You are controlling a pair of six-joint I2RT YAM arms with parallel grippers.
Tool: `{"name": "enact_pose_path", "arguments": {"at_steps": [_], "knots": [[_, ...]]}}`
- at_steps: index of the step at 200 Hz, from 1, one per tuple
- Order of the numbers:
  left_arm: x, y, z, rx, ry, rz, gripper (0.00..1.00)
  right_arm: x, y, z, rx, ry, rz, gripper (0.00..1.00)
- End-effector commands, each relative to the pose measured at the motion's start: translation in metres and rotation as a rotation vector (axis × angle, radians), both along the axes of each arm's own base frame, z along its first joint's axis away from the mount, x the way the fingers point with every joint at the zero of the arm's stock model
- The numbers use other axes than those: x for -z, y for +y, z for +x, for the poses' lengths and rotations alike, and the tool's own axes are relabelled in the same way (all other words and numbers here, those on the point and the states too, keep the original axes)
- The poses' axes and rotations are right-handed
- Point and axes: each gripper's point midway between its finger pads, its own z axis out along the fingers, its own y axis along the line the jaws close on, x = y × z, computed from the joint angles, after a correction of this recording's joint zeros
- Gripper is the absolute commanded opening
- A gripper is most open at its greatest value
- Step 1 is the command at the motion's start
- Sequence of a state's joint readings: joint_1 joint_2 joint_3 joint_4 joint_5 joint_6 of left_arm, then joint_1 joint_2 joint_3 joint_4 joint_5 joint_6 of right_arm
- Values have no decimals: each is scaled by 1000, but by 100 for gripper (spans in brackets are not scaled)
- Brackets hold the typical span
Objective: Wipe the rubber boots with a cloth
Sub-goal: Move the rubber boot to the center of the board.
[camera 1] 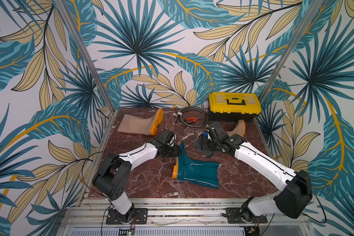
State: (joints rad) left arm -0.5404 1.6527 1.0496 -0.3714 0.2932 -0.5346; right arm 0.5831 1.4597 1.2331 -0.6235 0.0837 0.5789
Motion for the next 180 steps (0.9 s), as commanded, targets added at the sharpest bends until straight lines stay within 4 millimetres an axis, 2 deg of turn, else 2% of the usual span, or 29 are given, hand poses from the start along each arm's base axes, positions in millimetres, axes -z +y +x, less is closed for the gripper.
{"name": "enact_pose_path", "arguments": {"at_steps": [1, 19, 31, 64, 95, 113, 139, 171, 175, 180], "knots": [[-31, 0, -3, 46, -86, -35, 61, -3, 32, 11, -44, 10, 126, 0], [-40, 11, -19, 60, -113, -27, 61, -5, 49, 22, -64, 13, 179, 0], [-42, 16, -33, 66, -113, -41, 57, -7, 62, 30, -76, 12, 209, 0], [-15, 26, -77, 71, -16, -55, 39, -3, 97, 47, -121, 36, 263, 0], [6, 17, -114, 116, 39, -23, 39, 8, 115, 42, -149, 65, 266, 0], [17, 19, -123, 105, 68, -2, 42, 19, 120, 27, -163, 89, 253, 0], [25, 24, -123, 91, 74, 28, 42, 40, 121, -6, -174, 138, 223, 0], [28, 24, -116, 57, 73, 39, 33, 68, 112, -53, -154, 202, 204, 0], [28, 24, -115, 53, 73, 37, 31, 72, 118, -68, -175, 217, 202, 0], [29, 24, -114, 49, 72, 37, 30, 76, 118, -76, -175, 231, 205, 0]]}}
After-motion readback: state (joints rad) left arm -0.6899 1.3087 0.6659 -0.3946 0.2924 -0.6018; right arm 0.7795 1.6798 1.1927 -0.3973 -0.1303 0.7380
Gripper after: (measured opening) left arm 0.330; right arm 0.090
